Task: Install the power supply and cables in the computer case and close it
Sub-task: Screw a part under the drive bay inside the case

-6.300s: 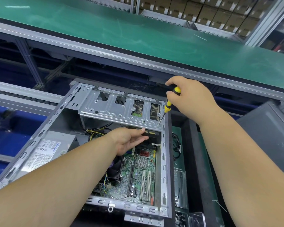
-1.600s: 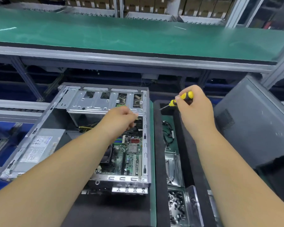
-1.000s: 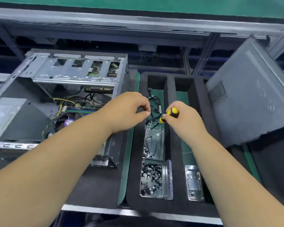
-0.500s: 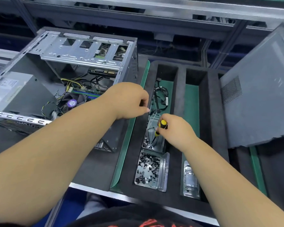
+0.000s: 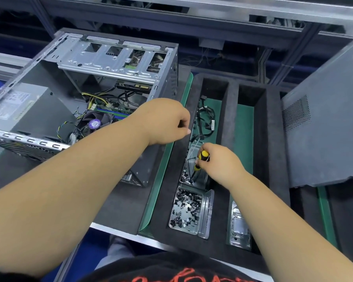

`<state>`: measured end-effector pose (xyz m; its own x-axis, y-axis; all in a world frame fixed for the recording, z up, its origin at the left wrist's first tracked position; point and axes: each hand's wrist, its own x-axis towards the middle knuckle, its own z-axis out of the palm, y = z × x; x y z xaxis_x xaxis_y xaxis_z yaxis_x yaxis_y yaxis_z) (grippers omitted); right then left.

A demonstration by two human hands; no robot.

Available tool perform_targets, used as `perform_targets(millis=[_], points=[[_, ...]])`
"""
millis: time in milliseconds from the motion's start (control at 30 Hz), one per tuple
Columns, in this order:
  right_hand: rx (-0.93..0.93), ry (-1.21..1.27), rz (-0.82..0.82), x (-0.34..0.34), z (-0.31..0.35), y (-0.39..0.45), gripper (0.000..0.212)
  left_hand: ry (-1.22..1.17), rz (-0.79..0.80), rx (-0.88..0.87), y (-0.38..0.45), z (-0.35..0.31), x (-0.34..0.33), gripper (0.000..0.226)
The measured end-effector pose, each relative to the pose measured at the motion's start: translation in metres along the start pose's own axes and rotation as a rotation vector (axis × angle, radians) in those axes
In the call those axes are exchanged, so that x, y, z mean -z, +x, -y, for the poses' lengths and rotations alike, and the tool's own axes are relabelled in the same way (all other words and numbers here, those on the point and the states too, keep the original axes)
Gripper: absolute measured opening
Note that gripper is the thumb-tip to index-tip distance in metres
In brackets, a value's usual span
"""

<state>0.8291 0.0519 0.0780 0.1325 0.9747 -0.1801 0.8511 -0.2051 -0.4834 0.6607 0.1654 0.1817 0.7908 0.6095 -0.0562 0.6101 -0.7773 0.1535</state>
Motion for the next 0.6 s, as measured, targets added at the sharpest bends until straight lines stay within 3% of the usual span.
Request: perform_targets(millis=[400, 600], points=[[-0.03, 0.045, -0.086, 0.033, -0.008, -0.002, 0.014, -0.034, 0.019, 0.017, -0.001, -0.002, 0.003, 0.015], [-0.073, 0.396, -0.308, 0.078, -0.005, -0.003, 0.015, -0.167, -0.007, 0.03, -0.004, -0.002, 0.007, 0.019]])
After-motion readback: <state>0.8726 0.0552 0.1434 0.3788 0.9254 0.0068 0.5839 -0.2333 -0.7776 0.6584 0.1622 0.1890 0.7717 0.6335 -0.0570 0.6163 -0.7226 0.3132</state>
